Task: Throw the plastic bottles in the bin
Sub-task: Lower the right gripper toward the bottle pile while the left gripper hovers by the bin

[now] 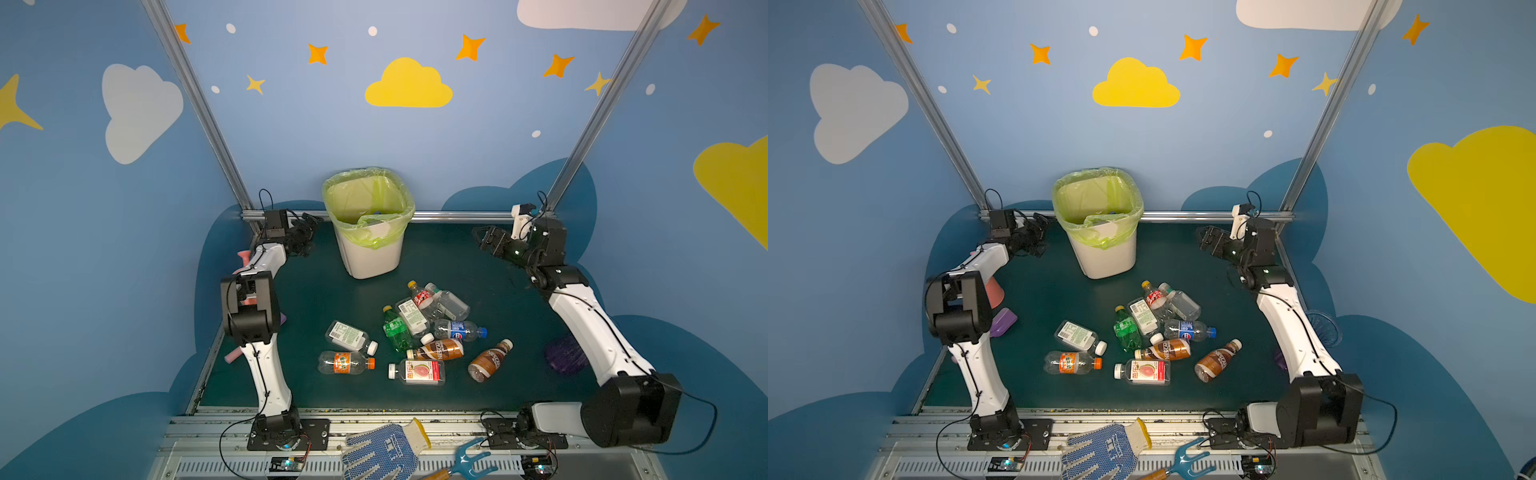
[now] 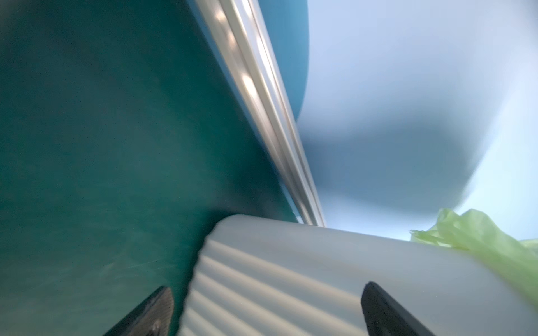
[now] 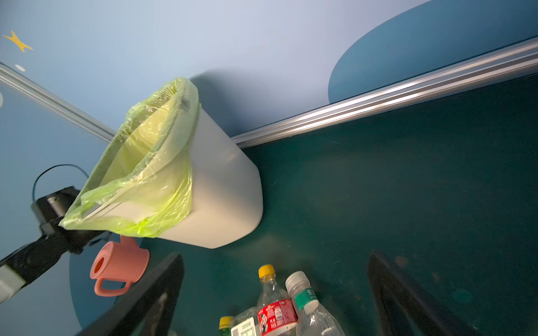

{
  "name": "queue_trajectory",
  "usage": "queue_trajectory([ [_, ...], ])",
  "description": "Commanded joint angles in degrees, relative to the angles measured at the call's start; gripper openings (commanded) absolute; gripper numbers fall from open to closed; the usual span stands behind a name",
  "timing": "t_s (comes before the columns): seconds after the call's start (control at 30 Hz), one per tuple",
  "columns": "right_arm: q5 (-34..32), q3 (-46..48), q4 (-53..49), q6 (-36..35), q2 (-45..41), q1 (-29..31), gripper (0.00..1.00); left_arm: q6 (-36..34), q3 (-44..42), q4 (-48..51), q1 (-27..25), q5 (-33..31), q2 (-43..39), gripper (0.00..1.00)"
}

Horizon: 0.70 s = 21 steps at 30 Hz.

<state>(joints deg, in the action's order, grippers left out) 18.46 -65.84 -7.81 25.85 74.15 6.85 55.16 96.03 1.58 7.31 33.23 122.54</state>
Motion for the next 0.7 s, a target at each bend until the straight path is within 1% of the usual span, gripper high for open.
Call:
queue_trajectory([
  [0.0,2.37,5.14,1.15,-0.15,-3.00,-1.92,0.98,3.54,5.75,-3.16,-2.46,4.36,3.00,1.00],
  [0.13,0.76,9.67,-1.38,-0.04,-6.80,-4.59,0.98,2.68,9.53,-1.65,-5.29,5.08,5.55,1.00],
  [0.33,0.16,14.33,-4.76,0.47,-12.00,-8.88,0.98,2.68,10.53,-1.85,-9.66,6.14,6.99,1.00],
  [0.5,0.98,16.56,-7.27,0.87,-14.71,-10.67,0.98,3.03,7.58,-3.30,-12.76,5.24,5.75,1.00],
  [0.57,2.12,17.44,-8.01,1.00,-14.49,-10.68,0.98,2.83,5.84,-3.70,-13.62,3.94,4.82,1.00],
  [0.67,5.12,18.92,-8.25,-0.79,-12.53,-10.25,0.97,4.08,3.00,-6.34,-13.54,2.70,2.55,1.00],
])
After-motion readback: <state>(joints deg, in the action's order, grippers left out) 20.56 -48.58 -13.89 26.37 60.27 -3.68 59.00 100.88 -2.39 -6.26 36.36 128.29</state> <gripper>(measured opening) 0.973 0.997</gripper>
